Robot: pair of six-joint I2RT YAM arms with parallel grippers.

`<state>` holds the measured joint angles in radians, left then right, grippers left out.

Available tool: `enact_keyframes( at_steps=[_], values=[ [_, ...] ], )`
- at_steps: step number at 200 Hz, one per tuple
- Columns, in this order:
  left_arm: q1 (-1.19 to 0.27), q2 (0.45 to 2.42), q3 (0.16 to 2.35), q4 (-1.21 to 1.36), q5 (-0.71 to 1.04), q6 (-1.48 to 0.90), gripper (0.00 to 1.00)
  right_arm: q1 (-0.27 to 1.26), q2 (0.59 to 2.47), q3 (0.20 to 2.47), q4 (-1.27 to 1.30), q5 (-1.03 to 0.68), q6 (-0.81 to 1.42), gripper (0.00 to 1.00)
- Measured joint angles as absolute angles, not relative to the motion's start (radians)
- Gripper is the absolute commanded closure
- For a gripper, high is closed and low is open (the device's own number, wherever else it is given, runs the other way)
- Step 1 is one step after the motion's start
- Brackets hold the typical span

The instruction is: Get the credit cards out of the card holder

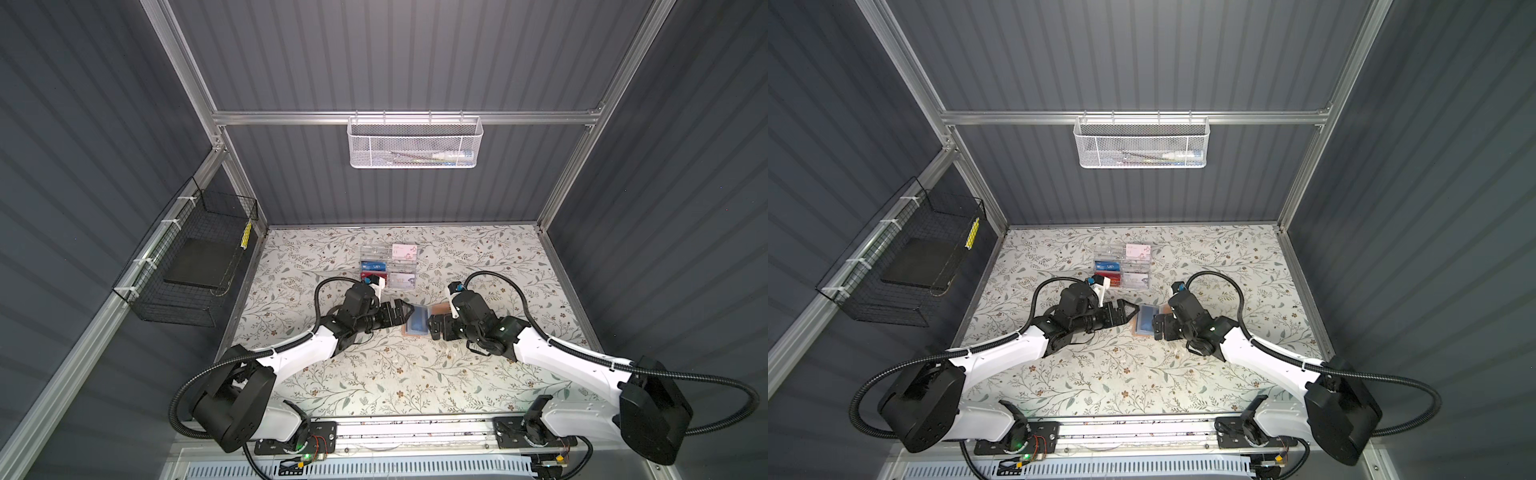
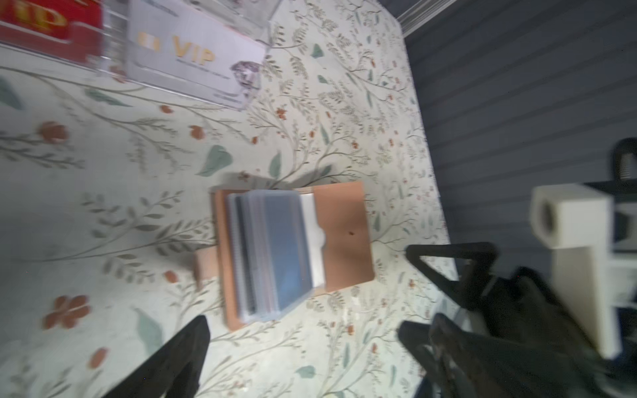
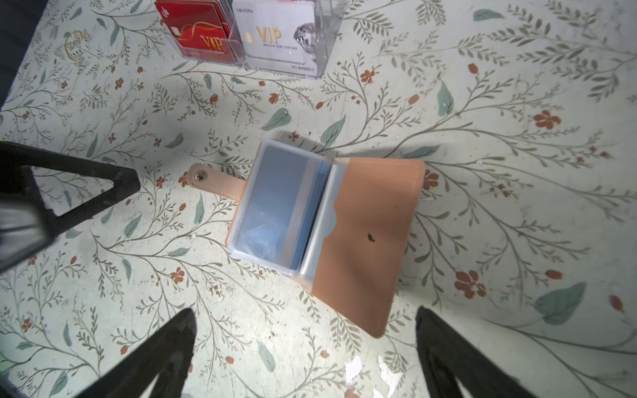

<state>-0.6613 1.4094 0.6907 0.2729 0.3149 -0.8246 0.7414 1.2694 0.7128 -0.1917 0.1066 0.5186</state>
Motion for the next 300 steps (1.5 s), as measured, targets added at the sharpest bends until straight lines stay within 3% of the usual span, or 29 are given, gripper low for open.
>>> enact_keyframes(
  at_steps=[87,228,300],
  values=[
    [-0.654,1.605,0.691,0.503,0.422,-1.086,0.0,0.862,1.452,0.698,-0.081,0.287,0.561,0.01],
    [-0.524,1.699,0.694,0.548,0.424,-1.112,0.0,0.866,1.65,0.834,-0.043,0.355,0.513,0.01],
    [-0.515,1.699,0.638,0.562,0.416,-1.129,0.0,0.868,1.578,0.87,-0.061,0.345,0.462,0.01]
  ],
)
